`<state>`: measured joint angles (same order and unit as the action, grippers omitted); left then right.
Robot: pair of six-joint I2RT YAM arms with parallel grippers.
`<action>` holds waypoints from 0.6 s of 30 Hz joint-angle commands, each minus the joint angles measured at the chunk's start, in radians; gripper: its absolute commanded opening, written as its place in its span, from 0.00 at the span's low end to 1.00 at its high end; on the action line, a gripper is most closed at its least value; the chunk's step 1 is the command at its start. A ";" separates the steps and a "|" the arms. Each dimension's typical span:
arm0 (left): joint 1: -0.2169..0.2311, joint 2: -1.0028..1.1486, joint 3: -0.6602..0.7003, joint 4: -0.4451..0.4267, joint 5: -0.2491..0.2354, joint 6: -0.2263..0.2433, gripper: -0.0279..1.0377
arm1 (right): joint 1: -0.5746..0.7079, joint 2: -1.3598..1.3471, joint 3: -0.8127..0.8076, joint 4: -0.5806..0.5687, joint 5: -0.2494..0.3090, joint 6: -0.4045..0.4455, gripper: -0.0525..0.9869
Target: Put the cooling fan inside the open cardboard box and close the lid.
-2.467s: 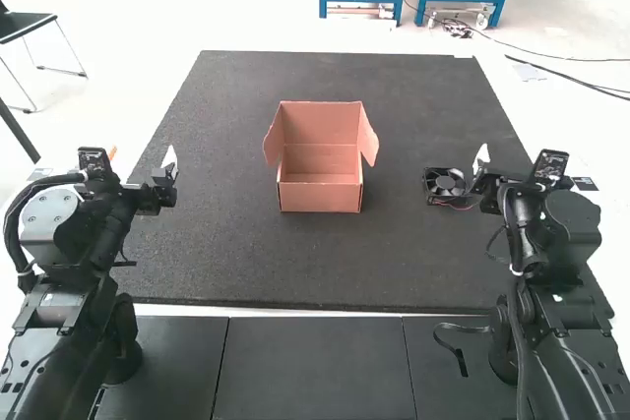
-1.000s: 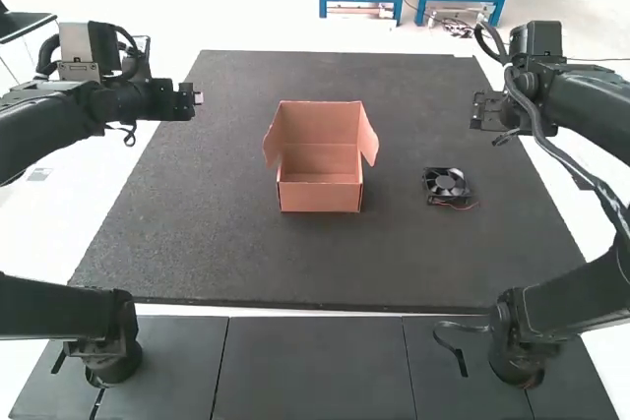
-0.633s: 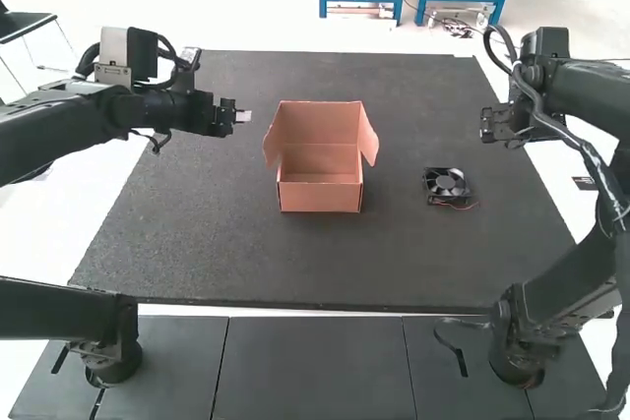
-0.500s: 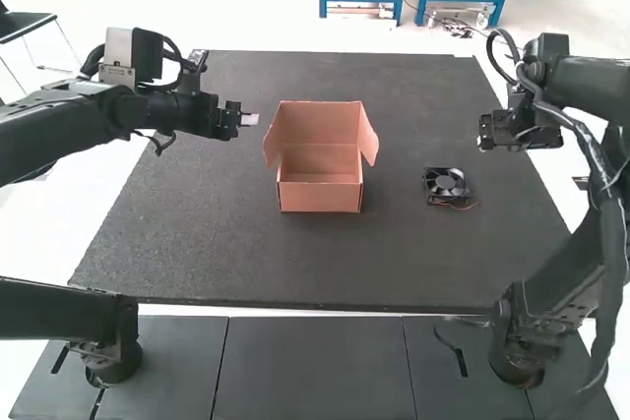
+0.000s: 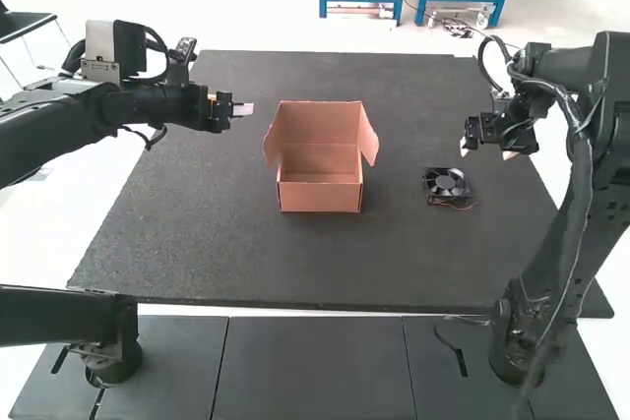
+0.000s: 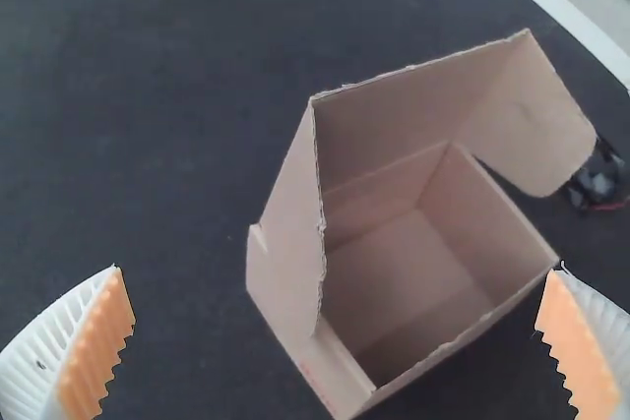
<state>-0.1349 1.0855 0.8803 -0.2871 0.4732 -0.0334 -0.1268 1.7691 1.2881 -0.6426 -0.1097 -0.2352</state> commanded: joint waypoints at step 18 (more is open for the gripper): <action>0.009 -0.015 -0.001 0.037 0.027 0.009 0.93 | -0.037 0.188 0.065 0.003 0.097 0.037 0.92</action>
<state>-0.1349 1.0855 0.8795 -0.2588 0.4805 -0.0303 -0.1493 1.9438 1.3224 -0.6411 -0.0341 -0.2092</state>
